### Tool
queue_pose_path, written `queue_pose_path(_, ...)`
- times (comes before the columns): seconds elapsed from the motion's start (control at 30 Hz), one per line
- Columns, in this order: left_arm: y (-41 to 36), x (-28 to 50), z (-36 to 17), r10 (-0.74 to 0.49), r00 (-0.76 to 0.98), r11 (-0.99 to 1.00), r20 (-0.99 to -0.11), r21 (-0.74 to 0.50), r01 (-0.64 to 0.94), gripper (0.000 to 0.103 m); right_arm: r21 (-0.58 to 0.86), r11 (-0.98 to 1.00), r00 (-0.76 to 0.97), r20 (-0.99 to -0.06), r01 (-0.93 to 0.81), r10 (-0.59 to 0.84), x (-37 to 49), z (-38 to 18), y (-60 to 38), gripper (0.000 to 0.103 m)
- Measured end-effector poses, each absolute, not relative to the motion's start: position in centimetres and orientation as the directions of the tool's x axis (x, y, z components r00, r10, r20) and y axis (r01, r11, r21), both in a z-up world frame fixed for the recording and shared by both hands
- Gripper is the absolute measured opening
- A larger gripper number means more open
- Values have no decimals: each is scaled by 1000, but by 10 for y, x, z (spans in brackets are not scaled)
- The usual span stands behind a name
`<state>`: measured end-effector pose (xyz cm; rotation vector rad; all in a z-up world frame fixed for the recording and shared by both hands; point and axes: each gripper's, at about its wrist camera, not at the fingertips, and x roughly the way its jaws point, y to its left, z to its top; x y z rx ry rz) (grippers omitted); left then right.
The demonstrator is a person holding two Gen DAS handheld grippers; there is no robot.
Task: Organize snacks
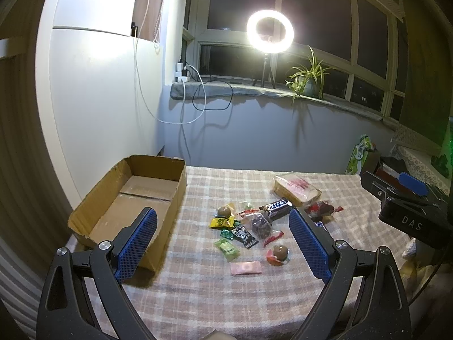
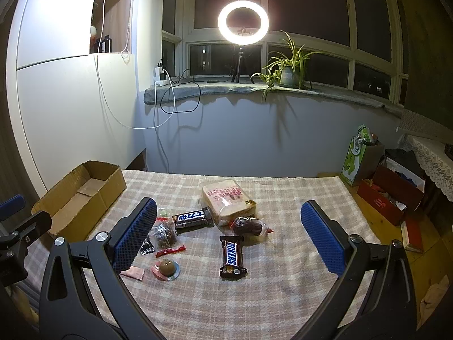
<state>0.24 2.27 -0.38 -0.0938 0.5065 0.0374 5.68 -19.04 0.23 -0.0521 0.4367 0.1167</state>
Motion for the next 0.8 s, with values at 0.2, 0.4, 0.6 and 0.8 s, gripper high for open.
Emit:
queue_pose_path(0.2,27,-1,-5,0,872,994,-489,-94,-53,94,-42,991,897,-431,-126,96,56,3,-189,103)
queue_pose_path(0.4,33,-1,-11,-20,861,993,-509,-108,-41,87,-38,988,892,-437,-151,119,54,0,-194,103)
queue_pose_path(0.6,33,5,-31,-67,823,991,-564,-132,-9,75,11,974,859,-470,-226,205,61,-13,-204,103)
queue_pose_path(0.8,37,18,-64,-139,747,983,-650,-185,23,66,74,937,765,-557,-342,323,79,-43,-199,89)
